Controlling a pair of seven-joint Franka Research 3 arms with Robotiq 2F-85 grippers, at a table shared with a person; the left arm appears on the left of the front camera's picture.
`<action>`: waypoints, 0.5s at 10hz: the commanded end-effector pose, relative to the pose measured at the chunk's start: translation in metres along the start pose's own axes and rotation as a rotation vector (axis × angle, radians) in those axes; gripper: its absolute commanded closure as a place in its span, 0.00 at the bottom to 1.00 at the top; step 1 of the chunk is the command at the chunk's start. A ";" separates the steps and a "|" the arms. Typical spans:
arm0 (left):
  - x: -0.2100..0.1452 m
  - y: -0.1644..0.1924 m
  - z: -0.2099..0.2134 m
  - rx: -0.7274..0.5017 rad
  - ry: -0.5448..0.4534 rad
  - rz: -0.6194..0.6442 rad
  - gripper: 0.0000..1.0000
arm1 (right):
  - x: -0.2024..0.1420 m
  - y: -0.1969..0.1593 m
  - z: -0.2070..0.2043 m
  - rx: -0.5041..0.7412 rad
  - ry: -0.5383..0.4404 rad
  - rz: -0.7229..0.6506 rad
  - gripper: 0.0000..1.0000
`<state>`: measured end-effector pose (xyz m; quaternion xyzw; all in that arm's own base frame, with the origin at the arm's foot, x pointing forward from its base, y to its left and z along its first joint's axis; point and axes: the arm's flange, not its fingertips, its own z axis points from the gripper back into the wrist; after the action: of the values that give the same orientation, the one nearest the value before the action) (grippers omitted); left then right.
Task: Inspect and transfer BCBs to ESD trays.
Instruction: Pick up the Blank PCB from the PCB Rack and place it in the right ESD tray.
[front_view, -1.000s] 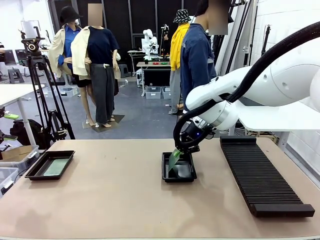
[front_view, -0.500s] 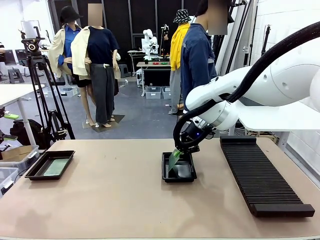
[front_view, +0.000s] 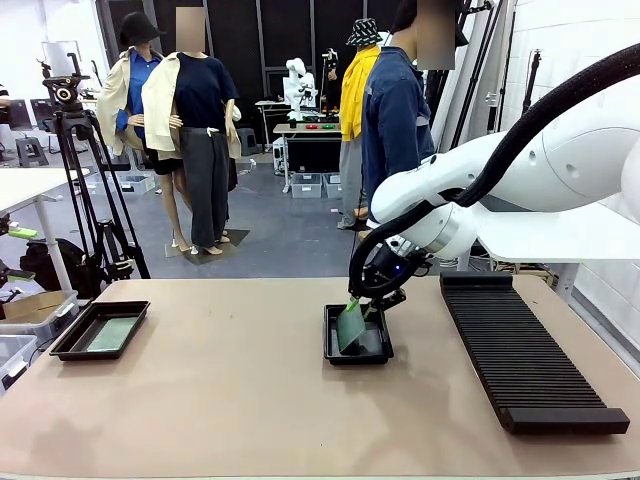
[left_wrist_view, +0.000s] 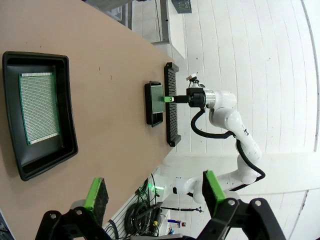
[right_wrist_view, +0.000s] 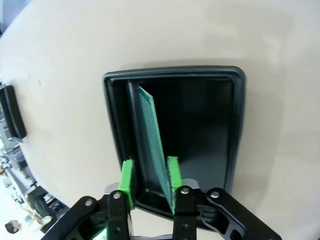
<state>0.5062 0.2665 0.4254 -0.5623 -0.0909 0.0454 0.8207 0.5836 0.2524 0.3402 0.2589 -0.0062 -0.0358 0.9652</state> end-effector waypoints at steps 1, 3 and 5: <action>-0.001 -0.003 0.000 0.007 -0.006 0.007 0.00 | -0.004 0.008 0.014 -0.104 0.011 -0.015 0.13; -0.001 -0.003 0.000 0.007 -0.006 0.007 0.00 | -0.010 0.018 0.033 -0.157 0.060 0.032 0.00; -0.001 -0.003 0.000 0.007 -0.006 0.007 0.00 | -0.014 0.023 0.044 -0.190 0.069 0.046 0.00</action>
<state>0.5062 0.2665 0.4254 -0.5623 -0.0909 0.0454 0.8207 0.5675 0.2483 0.3850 0.1845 0.0215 -0.0043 0.9826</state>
